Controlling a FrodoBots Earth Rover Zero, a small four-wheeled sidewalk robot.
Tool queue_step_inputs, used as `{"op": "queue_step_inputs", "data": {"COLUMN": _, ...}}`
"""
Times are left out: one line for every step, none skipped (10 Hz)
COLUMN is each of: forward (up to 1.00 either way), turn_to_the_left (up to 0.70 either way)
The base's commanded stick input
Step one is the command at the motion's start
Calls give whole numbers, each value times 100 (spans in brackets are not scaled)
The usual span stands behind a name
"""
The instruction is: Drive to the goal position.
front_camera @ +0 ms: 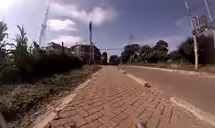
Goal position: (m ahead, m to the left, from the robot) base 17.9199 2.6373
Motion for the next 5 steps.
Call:
{"op": "queue_step_inputs", "data": {"forward": 83, "turn_to_the_left": 0}}
{"op": "queue_step_inputs", "data": {"forward": 83, "turn_to_the_left": 0}}
{"op": "queue_step_inputs", "data": {"forward": 98, "turn_to_the_left": 0}}
{"op": "queue_step_inputs", "data": {"forward": 98, "turn_to_the_left": 0}}
{"op": "queue_step_inputs", "data": {"forward": 98, "turn_to_the_left": 0}}
